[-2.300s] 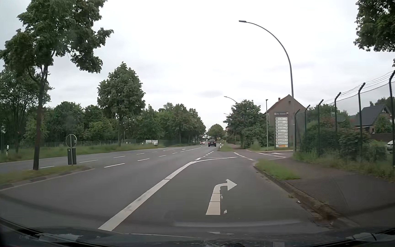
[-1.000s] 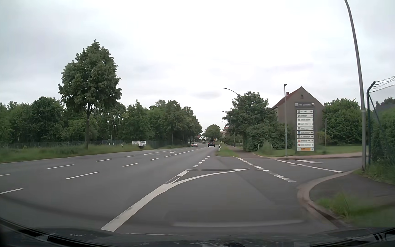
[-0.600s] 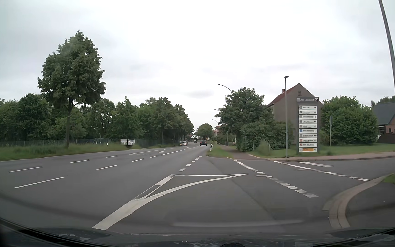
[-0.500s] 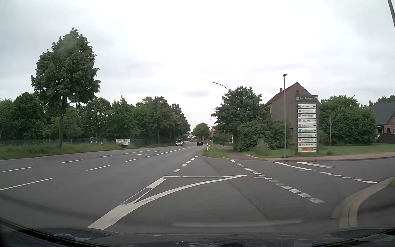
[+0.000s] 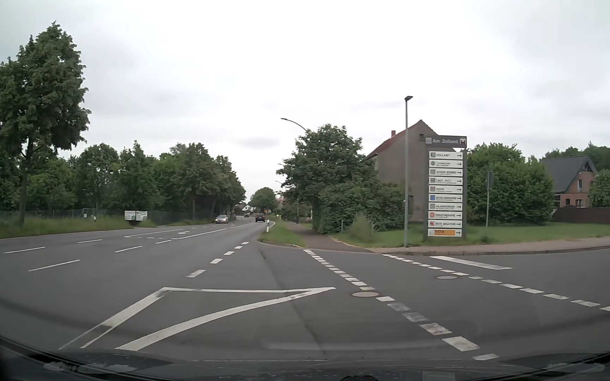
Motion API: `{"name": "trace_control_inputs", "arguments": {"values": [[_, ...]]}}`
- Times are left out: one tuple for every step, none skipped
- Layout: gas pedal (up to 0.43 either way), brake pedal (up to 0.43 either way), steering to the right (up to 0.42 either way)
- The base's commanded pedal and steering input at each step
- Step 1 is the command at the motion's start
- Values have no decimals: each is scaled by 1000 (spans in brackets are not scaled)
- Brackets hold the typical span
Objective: Follow the waypoints while adhering to traffic rules and regulations
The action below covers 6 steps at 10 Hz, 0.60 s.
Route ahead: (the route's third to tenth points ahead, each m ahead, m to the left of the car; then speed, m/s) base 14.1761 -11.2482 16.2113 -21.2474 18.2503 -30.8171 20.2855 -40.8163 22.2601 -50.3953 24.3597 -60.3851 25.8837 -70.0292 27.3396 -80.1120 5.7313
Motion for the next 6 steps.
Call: {"name": "trace_control_inputs", "arguments": {"values": [[0,171,286],[0,140,318],[0,49,345],[0,0,370],[0,0,392],[0,0,408]]}}
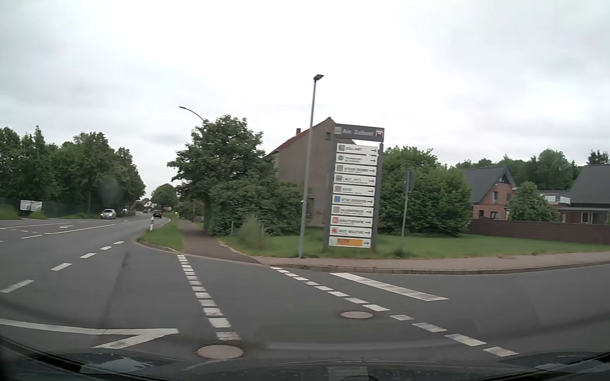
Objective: Follow the waypoints while adhering to traffic rules and regulations
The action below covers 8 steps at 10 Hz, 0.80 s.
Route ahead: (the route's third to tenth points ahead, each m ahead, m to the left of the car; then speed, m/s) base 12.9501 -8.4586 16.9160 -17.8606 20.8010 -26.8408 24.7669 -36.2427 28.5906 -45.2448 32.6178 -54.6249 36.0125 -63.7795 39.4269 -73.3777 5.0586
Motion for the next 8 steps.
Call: {"name": "trace_control_inputs", "arguments": {"values": [[59,0,430],[87,0,449],[110,0,456],[177,0,457],[177,0,457],[177,0,454],[177,0,448],[197,0,435]]}}
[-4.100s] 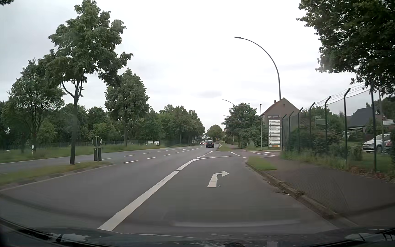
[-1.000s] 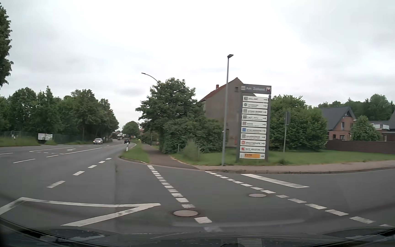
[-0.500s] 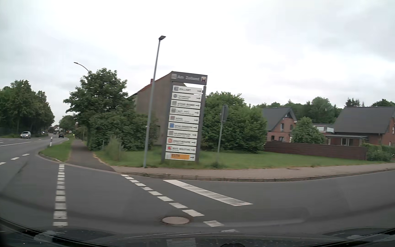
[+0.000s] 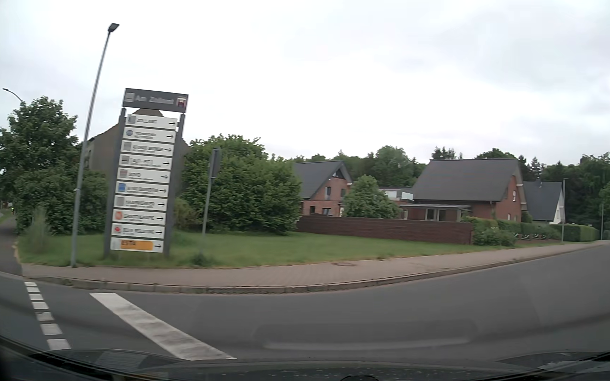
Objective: Follow the waypoints while adhering to traffic rules and regulations
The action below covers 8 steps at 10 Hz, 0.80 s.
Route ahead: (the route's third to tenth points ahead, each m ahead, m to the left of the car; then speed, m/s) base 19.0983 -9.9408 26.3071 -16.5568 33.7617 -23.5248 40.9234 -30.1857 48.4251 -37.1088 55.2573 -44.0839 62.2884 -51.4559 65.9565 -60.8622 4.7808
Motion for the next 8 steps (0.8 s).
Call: {"name": "trace_control_inputs", "arguments": {"values": [[197,0,428],[197,0,426],[197,0,423],[197,0,418],[197,0,416],[197,0,415],[197,0,407],[209,0,396]]}}
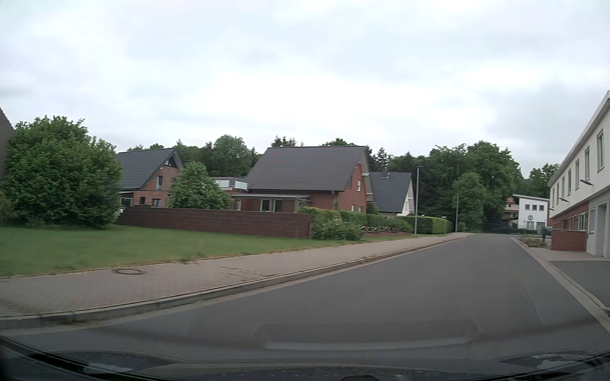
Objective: Follow the waypoints while adhering to traffic rules and regulations
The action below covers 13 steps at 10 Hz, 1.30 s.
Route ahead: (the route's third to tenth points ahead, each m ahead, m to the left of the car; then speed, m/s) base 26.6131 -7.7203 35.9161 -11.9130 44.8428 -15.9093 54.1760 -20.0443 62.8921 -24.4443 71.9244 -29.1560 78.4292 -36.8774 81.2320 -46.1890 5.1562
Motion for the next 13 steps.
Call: {"name": "trace_control_inputs", "arguments": {"values": [[228,0,378],[240,0,357],[240,0,333],[240,0,312],[248,0,280],[268,0,252],[268,0,207],[287,0,162],[299,0,133],[299,0,98],[311,0,74],[319,0,60],[319,0,45]]}}
